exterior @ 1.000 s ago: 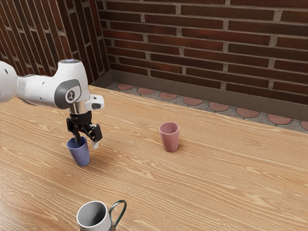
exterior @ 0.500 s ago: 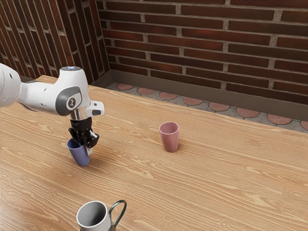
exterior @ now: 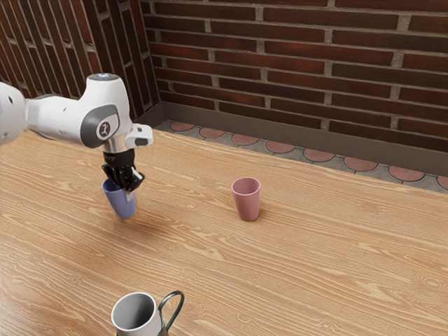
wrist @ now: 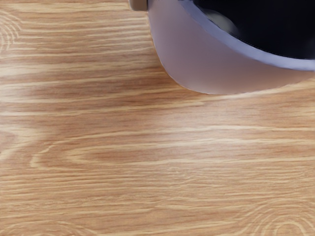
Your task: Place the left cup onto the right cup
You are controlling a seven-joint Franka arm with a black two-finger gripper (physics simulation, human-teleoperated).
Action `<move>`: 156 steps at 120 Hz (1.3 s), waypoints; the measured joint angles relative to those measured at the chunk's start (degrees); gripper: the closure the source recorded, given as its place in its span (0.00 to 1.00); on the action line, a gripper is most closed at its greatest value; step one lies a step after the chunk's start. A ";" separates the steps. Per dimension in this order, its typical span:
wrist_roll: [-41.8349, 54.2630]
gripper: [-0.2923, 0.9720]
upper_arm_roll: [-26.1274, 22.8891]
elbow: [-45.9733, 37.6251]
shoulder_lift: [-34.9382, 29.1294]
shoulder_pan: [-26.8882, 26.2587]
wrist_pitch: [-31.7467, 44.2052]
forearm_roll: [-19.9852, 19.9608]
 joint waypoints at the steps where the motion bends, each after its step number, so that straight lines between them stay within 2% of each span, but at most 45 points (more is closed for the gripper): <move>1: -0.02 0.84 -0.01 0.38 -0.01 -0.03 -0.23 0.06; 25: -0.31 0.85 -1.57 13.28 0.88 -1.10 -6.85 0.80; 54: -0.76 0.85 -4.98 25.05 7.46 -4.64 -12.16 1.28; 89: -4.28 0.85 -16.95 27.86 10.29 -6.50 -14.38 6.15; 106: -7.02 0.85 -21.05 28.06 11.87 -7.09 -14.75 8.83; 156: -12.07 0.85 -21.82 47.56 24.62 -12.50 -21.87 15.97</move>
